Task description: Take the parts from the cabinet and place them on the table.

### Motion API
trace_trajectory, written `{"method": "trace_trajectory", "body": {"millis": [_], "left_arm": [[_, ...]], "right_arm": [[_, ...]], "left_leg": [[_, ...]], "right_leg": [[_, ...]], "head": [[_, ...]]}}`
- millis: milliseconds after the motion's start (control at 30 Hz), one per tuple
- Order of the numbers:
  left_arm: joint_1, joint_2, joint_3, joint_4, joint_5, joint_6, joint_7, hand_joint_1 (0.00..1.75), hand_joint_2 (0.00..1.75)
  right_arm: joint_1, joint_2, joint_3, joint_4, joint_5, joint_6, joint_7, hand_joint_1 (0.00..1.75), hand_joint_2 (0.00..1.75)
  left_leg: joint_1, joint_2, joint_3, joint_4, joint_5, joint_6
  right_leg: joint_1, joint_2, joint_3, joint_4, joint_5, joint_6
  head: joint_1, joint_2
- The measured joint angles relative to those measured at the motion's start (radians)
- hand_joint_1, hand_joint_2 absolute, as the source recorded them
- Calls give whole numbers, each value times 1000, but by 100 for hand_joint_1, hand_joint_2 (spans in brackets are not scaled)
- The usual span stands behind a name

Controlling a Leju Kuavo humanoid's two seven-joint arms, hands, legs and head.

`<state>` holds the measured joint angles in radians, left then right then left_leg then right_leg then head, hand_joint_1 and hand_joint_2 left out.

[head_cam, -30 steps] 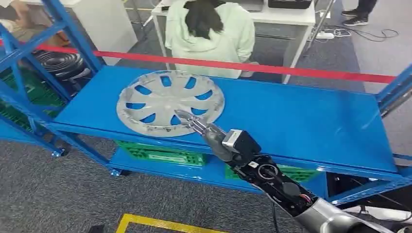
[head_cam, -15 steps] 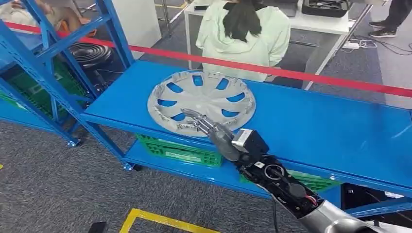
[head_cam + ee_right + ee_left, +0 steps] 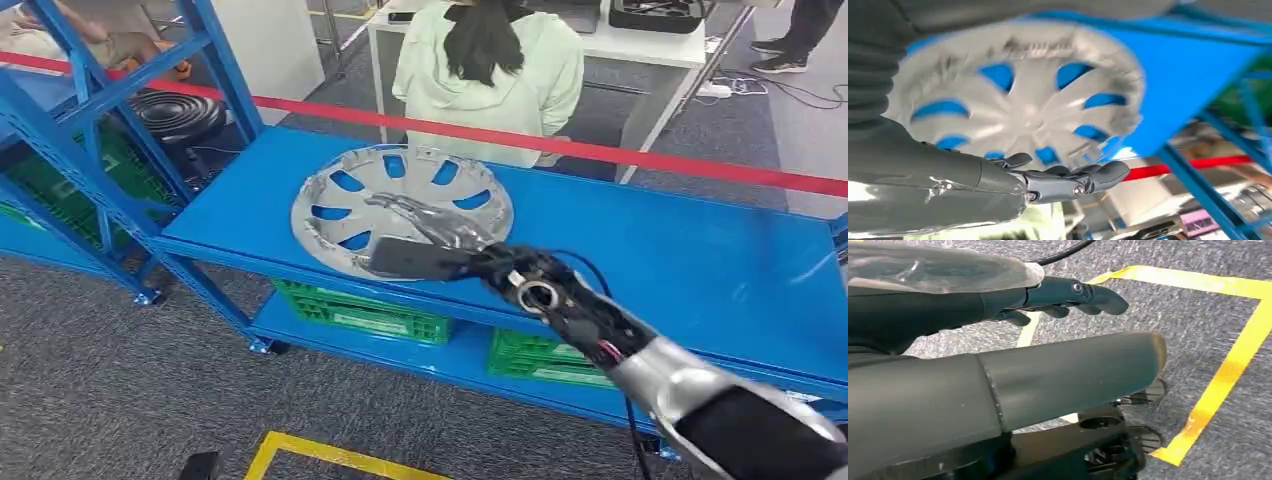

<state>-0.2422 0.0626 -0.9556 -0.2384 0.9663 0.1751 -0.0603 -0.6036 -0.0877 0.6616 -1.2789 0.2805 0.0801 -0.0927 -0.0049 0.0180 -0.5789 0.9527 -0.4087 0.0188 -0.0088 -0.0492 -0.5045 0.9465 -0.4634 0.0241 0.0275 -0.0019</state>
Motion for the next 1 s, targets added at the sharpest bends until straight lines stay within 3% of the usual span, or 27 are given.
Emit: {"method": "trace_trajectory", "body": {"millis": [233, 433, 733, 1000], "left_arm": [[-4, 14, 0, 0, 9, 1, 2, 0, 0], [-4, 23, 0, 0, 16, 8, 2, 0, 0], [1, 33, 0, 0, 22, 8, 0, 0, 0], [7, 41, 0, 0, 23, 10, -3, 0, 0]], "right_arm": [[-228, 22, 167, 288, 118, 62, 33, 0, 175], [-324, 58, 263, 425, 150, 85, 29, 0, 175], [-449, 78, 345, 472, 126, 183, 83, 0, 175], [-554, 68, 403, 382, -1, 258, 167, 0, 175]], "left_leg": [[0, -4, 0, -2, 2, -1], [1, -4, 0, -2, 2, -1], [1, -4, 0, -2, 2, -1], [1, -3, 0, -2, 3, -1]], "right_leg": [[0, -3, 0, 1, 0, 0], [0, -3, 0, 1, 0, 0], [0, -3, 0, 1, 1, 0], [0, -2, -1, 1, 1, -1]], "head": [[-3, 0], [-4, 0], [-3, 0], [-4, 0]]}}
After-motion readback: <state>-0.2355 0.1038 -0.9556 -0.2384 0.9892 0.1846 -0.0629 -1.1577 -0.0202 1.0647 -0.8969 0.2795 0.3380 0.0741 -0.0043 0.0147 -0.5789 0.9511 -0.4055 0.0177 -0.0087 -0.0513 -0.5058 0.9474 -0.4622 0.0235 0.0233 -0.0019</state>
